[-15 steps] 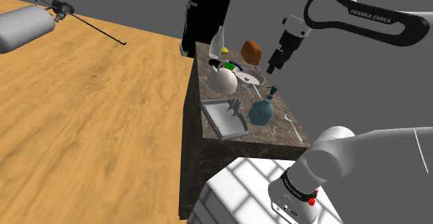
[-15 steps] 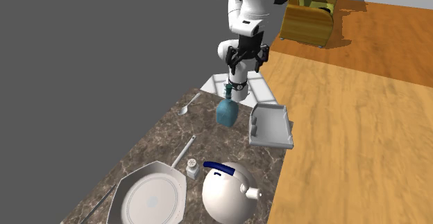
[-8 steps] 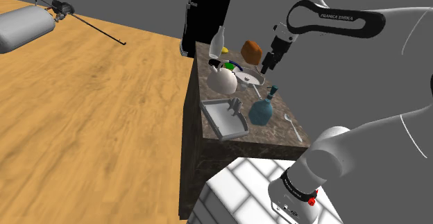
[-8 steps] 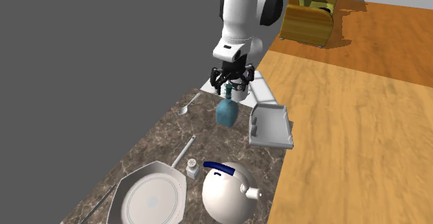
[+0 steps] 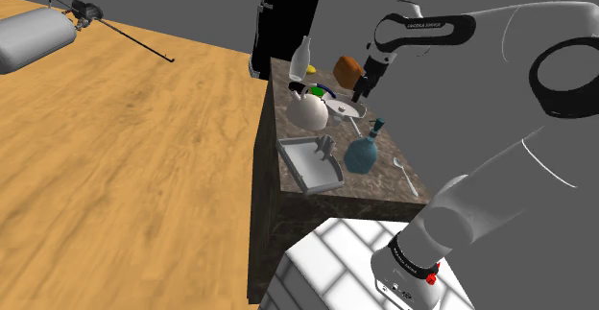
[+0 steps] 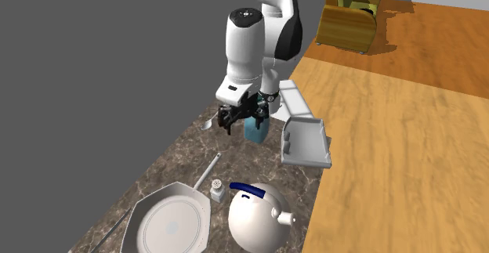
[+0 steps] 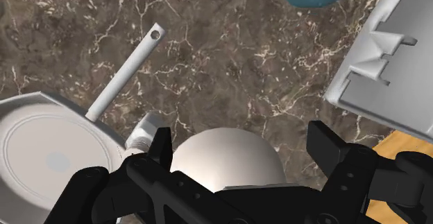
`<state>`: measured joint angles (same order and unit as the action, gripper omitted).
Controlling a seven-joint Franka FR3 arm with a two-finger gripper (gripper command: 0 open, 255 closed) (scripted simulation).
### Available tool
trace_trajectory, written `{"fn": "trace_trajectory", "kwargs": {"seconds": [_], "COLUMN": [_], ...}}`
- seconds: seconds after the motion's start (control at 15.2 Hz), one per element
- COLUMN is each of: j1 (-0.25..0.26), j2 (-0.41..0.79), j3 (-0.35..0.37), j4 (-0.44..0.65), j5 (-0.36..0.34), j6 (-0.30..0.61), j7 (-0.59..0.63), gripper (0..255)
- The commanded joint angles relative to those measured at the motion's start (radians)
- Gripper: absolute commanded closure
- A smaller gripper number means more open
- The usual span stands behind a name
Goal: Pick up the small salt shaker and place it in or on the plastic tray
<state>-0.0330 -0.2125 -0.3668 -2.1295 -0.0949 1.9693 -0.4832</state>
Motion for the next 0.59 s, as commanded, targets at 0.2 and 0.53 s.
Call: {"fn": "trace_trajectory", "kwargs": {"seconds": [0.2, 0.53], "j1": [-0.011, -0.054], "j2": [0.206, 0.418], "j3": [-0.052, -0.069], "j4": [0.125, 0.292], "j5": [0.086, 0.192], "j6": [0.062, 0.078], "j7": [-0.115, -0.229], "gripper": [0, 0]}}
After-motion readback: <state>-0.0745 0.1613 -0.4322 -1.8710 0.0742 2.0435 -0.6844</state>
